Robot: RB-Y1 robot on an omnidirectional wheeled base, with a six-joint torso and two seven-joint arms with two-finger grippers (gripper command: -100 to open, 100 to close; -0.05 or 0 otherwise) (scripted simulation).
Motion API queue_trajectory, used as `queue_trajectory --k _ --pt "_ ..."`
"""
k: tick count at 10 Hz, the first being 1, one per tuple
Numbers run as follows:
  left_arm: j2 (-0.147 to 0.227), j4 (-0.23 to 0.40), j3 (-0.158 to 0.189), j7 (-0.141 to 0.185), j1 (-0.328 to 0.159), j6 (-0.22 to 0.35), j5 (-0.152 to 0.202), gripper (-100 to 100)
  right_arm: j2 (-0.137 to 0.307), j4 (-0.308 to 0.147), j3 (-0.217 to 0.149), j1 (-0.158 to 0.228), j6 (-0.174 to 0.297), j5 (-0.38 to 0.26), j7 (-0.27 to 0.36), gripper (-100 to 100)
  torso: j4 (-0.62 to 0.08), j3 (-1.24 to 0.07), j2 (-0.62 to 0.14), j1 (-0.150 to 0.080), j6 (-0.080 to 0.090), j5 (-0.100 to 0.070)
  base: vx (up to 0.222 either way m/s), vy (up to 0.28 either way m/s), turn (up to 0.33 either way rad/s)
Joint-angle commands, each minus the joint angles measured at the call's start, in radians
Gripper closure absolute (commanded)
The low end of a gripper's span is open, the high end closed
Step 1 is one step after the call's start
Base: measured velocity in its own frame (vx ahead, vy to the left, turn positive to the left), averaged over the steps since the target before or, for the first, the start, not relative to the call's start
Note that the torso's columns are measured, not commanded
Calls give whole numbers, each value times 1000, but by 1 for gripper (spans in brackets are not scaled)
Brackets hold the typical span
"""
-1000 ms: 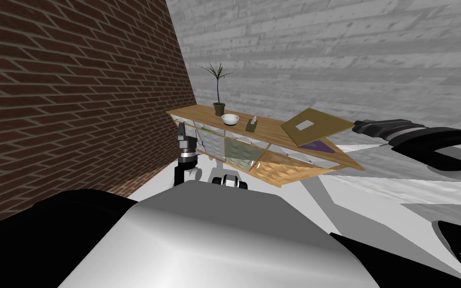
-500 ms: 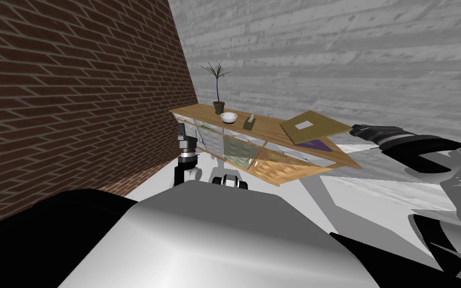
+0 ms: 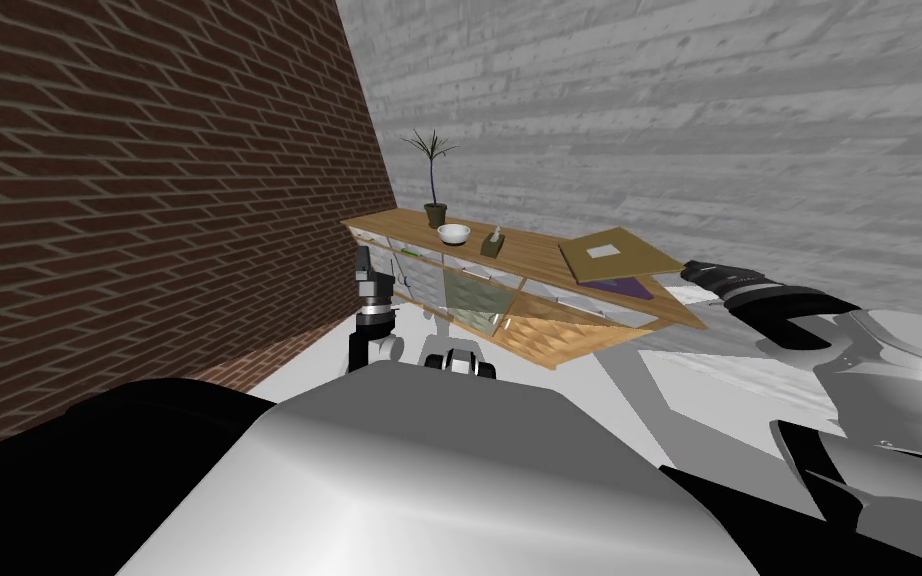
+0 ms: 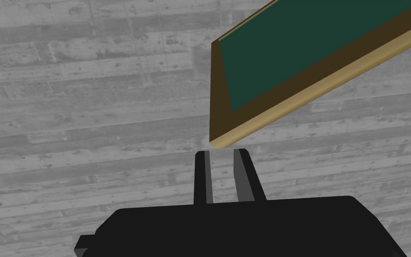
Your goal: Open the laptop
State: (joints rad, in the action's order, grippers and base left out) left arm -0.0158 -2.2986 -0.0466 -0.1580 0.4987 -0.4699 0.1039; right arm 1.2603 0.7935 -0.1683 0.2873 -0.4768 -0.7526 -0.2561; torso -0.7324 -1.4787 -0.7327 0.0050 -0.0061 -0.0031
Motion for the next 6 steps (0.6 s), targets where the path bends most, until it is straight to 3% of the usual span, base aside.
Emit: queue_trajectory --k 1,6 --pt "0 0 0 0 0 0 0 0 6 -25 14 18 -12 6 -30 -100 -1 -1 0 -2 -1 1 -17 -25 4" --pt "0 0 0 0 0 0 0 0 82 -30 20 16 -42 -9 -113 -100 -6 4 -7 -6 6 3 28 23 -9"
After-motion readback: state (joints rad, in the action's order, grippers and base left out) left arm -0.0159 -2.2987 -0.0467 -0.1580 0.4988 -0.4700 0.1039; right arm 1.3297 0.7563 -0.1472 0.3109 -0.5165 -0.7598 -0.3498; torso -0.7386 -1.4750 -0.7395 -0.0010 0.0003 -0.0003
